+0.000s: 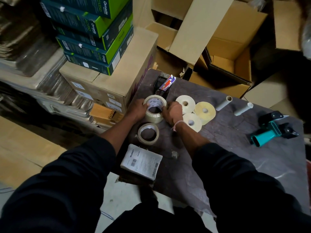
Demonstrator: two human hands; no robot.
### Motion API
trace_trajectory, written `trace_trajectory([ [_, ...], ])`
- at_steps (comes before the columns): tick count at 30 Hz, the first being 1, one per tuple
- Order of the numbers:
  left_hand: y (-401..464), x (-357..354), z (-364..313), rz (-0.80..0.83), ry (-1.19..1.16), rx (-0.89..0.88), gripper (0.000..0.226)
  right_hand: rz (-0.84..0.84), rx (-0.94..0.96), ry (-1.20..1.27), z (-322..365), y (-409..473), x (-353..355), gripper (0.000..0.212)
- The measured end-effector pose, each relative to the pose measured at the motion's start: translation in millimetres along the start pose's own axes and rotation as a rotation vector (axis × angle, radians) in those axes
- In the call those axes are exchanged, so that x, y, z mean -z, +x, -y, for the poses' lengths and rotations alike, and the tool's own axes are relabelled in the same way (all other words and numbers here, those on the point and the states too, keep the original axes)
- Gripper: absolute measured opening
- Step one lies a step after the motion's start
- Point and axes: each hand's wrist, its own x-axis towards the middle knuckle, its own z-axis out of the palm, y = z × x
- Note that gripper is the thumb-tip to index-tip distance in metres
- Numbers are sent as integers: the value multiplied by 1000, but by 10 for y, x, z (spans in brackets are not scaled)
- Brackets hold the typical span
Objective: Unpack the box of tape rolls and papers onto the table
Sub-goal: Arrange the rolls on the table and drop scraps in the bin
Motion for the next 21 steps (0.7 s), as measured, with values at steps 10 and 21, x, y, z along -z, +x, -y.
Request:
trace_trajectory([
  [10,-94,-27,59,28,4,25,47,47,-45,69,-42,-144,65,49],
  [21,-1069,-129,178,-340,106,-258,37,-35,33,193,-596,-1074,162,15],
])
